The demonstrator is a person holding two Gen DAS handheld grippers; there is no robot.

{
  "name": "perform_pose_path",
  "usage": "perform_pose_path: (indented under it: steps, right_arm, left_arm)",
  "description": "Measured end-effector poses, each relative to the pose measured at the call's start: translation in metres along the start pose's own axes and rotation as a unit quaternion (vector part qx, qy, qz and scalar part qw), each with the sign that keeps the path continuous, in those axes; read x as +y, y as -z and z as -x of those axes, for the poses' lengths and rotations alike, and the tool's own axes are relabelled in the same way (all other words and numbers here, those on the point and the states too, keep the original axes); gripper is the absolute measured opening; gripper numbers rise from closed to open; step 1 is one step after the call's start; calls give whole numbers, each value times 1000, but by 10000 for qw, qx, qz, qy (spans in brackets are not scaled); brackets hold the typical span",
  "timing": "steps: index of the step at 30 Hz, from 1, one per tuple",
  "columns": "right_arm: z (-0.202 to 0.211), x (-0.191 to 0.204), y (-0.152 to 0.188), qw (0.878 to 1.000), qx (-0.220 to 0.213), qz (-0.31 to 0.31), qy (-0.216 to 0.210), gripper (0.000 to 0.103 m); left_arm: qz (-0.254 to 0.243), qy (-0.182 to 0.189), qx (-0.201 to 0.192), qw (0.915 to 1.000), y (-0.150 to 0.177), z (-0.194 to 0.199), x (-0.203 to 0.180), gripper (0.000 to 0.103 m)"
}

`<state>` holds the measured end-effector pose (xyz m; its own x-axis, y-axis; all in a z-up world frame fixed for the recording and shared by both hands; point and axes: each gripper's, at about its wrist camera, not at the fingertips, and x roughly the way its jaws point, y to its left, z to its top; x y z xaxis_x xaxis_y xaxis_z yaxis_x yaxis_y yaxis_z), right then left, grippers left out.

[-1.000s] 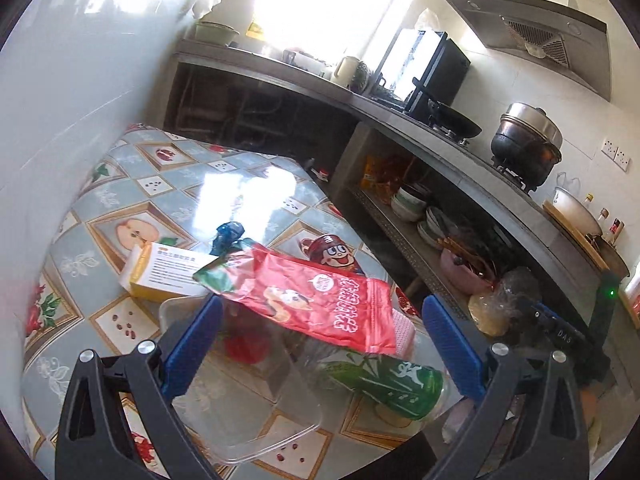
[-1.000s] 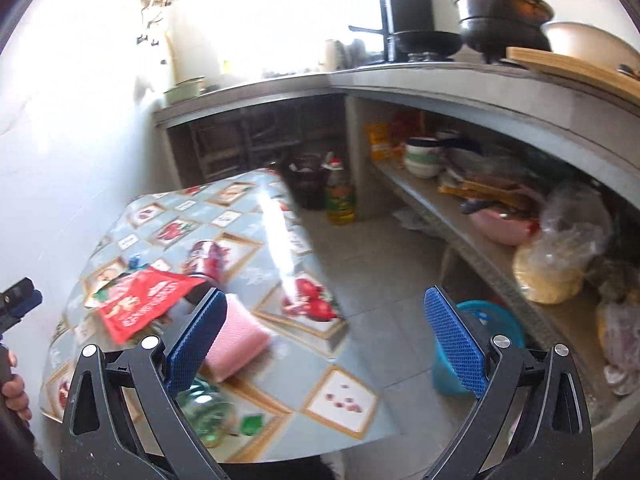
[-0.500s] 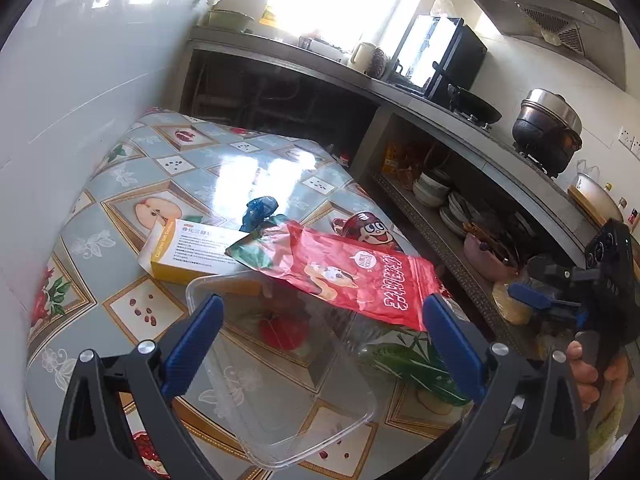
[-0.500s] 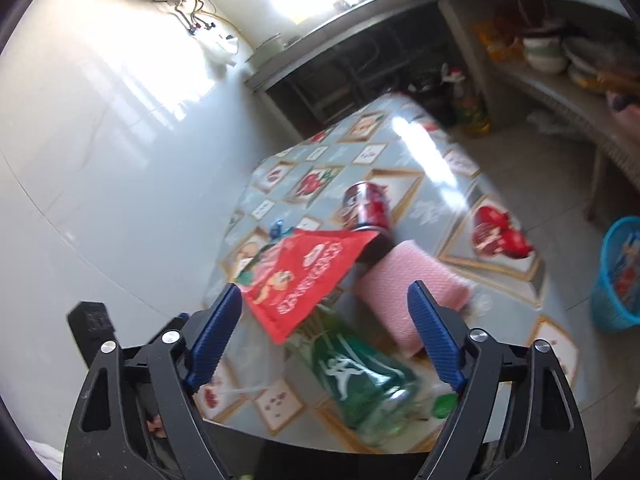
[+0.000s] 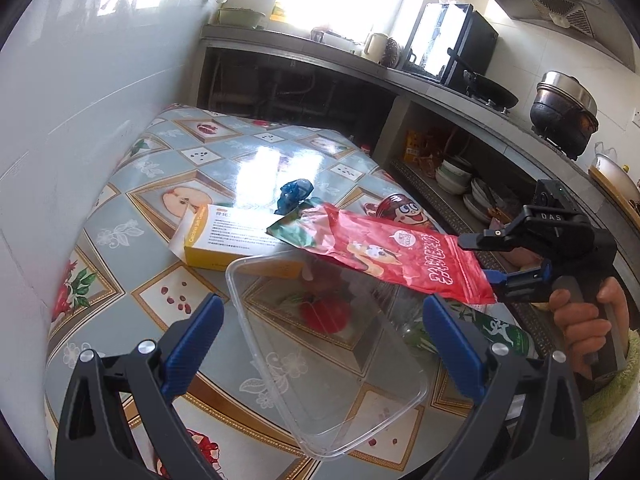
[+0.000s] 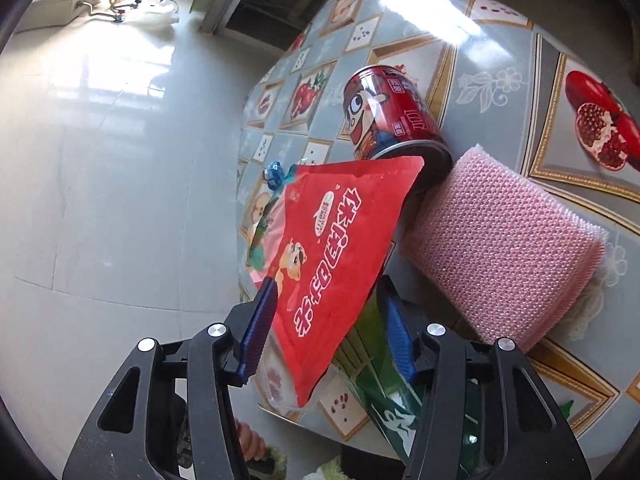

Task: Collect trash
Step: 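Grasp the red snack bag with the right tool while the left tool grasps the clear plastic container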

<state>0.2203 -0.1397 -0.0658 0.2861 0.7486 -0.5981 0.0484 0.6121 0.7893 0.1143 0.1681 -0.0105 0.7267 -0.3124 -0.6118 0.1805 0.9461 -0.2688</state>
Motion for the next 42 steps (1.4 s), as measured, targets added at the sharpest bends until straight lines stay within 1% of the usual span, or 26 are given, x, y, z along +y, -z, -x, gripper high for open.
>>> perform_pose_path:
  steps: [3,5,6,7,8,11,15,17,22,24,25,29,31,32,34,35,37,39,42]
  right_arm:
    - [-8,-1,-6,9998,54,-155,-103,37]
    - [-15,-4,-11,9993,108,-295,-188,23]
    - [-17,-5,-11,9989,132,-357,-260,19]
    - [-17,-7,-11,9984,143,-418,-365,11]
    - [-16,-8,-11,9980,152,-445,-427,7]
    - [-12,-9,-9,9965,89,-483,-673,2]
    - [-5,-10,-7,9920,79,-629,-1091,1]
    - [0,-9,-8,9905,29,-630,-1225,1]
    - [20,-1,-6,9875,-205,-490,-1483,1]
    - [31,1,-4,9864,-298,-408,-1566,1]
    - [37,2,-3,9861,-347,-365,-1581,1]
    - [61,4,2,9862,-580,-169,-1544,1]
    - [70,2,4,9858,-684,-127,-1526,1]
    - [68,2,3,9858,-725,-120,-1512,1]
    - [70,-1,4,9854,-799,-116,-1496,1]
    - [71,-2,5,9852,-825,-118,-1496,1]
    - [73,-6,6,9847,-881,-131,-1499,1]
    - [75,-12,8,9842,-916,-145,-1509,1]
    - [78,-16,9,9834,-964,-167,-1530,1]
  left_arm:
    - [11,-78,49,10000,3,-3,3,97]
    - [6,-93,128,9999,3,-7,3,92]
    - [11,-111,177,9998,4,-9,3,91]
    - [13,-119,212,9997,5,-9,4,90]
    - [16,-122,244,9996,6,-10,4,89]
    - [78,-133,347,9993,9,-11,6,86]
    - [204,-205,499,9983,11,-12,8,82]
    - [263,-259,544,9978,11,-12,9,81]
    - [509,-356,759,9952,10,-19,17,69]
    - [586,-406,932,9931,11,-25,20,65]
    - [621,-419,996,9922,13,-28,21,62]
    - [729,-501,1135,9896,15,-34,24,53]
    - [752,-550,1138,9891,14,-35,24,44]
    - [777,-560,1135,9889,14,-34,24,41]
    - [835,-557,1134,9885,14,-33,24,30]
    - [856,-560,1144,9882,14,-33,24,28]
    - [891,-581,1145,9877,15,-32,25,17]
    - [920,-578,1124,9877,16,-30,25,10]
    - [943,-597,1074,9879,18,-25,26,9]
